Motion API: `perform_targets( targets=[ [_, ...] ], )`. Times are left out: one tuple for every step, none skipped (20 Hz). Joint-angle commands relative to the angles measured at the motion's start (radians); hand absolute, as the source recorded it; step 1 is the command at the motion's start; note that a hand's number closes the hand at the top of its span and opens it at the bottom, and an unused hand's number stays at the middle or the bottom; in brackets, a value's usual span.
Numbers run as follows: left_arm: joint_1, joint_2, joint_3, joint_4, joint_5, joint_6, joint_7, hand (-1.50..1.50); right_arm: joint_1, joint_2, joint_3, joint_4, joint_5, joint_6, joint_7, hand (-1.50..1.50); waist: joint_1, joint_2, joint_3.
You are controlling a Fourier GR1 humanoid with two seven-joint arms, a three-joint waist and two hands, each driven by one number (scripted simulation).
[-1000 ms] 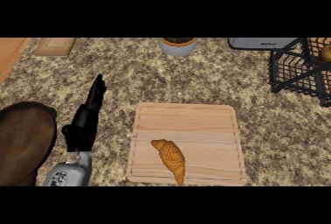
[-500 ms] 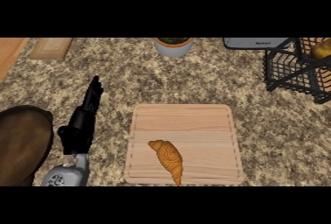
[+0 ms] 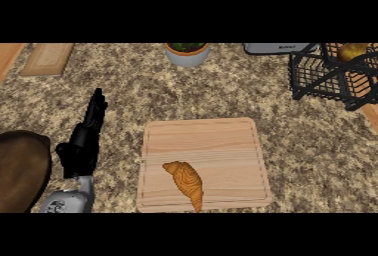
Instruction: Pick the pear from the cutting board and place it in the tiered basket
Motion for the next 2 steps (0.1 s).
perform_targets(
  targets=[
    [0.04,0.008,0.008,-0.008,0.01,-0.009,-0.036,0.0,0.223,0.017,-0.168,-0.121,-0.143,0.129,-0.059,-1.5,-0.012,-0.002,0.0],
    [-0.022,-0.019,-0.011,0.026,-0.022,0.021,-0.002,0.0,0.27,0.026,-0.2,-0.156,-0.165,0.153,-0.075,-1.5,-0.008,0.003,0.0]
  ],
)
